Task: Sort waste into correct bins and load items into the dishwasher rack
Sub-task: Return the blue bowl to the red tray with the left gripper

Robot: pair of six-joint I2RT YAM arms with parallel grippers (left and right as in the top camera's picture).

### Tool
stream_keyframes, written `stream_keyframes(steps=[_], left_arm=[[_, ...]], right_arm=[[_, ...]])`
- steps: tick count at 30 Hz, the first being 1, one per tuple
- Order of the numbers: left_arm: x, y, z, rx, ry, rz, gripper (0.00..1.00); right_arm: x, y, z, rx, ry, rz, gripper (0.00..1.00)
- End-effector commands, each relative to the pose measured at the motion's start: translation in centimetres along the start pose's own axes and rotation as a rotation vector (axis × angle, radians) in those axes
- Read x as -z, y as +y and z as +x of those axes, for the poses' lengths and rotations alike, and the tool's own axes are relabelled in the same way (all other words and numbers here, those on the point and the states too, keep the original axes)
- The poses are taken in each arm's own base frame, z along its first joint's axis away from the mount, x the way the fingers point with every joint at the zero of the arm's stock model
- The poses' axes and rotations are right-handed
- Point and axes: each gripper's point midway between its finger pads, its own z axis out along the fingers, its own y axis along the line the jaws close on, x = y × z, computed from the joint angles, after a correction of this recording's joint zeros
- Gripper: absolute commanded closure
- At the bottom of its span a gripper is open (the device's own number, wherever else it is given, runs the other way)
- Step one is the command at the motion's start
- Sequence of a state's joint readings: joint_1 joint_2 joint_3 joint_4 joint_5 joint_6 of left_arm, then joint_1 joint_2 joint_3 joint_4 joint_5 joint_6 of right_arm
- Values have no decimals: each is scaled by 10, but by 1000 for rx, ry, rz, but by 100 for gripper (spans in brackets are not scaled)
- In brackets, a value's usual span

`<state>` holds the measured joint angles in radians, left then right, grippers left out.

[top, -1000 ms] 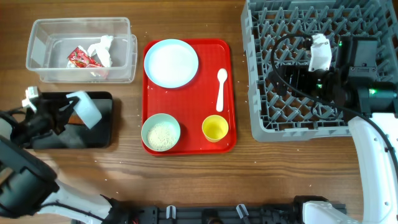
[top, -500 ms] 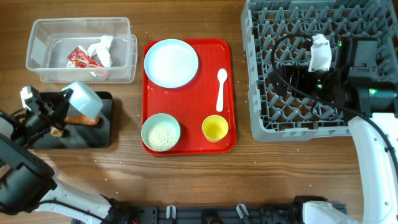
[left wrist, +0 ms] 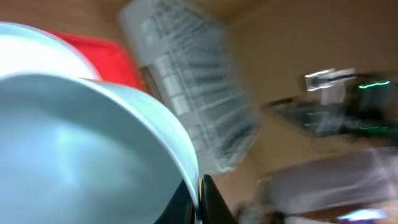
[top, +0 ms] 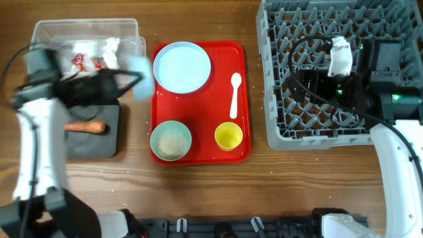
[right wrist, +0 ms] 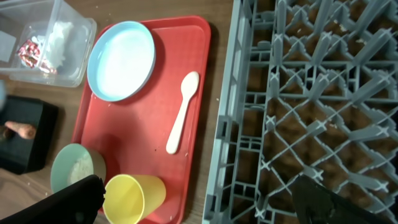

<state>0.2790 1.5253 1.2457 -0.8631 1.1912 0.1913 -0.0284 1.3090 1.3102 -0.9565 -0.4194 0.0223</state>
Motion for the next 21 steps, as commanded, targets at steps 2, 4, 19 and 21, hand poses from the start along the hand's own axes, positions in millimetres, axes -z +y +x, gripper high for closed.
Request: stream_keyframes(steps=[2,4,19,21], left_arm=[[-70,34,11,-8,77,-542,96],[-98,30,17,-136,96,-649,96],[-214,83,146,-305,442,-906,96],[-215,83,143,-306,433,-903,75]], right_arm=[[-1,1,-2,-10,1,-13,1],[-1,1,-2,-9,1,-13,0],[-1,1,-1,-10,6,-13,0],[-1,1,-1,-9,5,-13,0]])
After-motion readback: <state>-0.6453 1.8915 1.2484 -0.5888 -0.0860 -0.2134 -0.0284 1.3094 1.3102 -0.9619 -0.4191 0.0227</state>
